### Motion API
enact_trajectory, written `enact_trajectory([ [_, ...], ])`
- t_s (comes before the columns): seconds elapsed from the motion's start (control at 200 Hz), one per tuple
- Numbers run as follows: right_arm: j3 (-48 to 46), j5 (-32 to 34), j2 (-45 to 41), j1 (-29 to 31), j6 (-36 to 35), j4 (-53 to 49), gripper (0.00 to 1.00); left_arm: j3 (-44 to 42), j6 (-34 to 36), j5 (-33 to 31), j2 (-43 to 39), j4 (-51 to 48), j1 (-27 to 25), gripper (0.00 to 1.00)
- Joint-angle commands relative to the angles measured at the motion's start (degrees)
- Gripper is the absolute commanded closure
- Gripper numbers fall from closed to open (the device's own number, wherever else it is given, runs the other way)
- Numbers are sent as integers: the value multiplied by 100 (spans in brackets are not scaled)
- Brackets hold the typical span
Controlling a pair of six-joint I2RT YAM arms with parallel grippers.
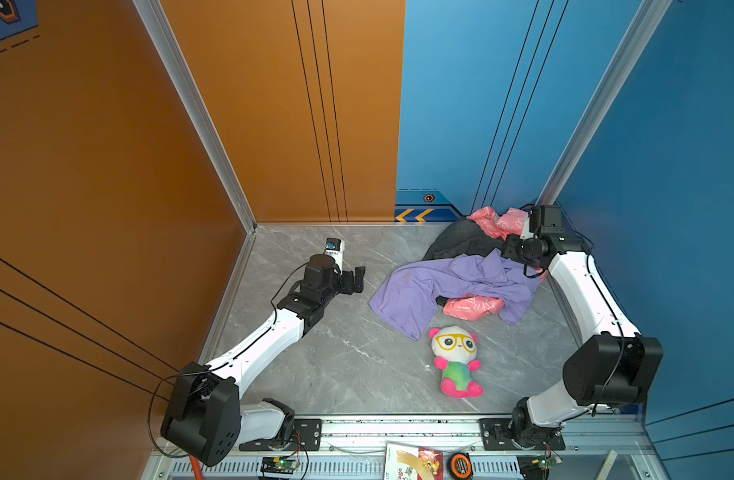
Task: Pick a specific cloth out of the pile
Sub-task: 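Lay the lavender shirt on the table toward the left gripper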
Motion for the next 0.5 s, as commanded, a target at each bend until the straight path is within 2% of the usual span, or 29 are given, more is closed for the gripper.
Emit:
enact_trajectory([
  [0.0,-335,-415,-84,-193,748,155,44,138,-28,-5,51,161,-51,2],
  [0.335,-833,-1356,483,-414,1066,655,51,90,7,22,33,201,3,2],
  [0.495,-879,-1286,763,-415,1277,747,57,16,7,-2,-55,205,54,2],
])
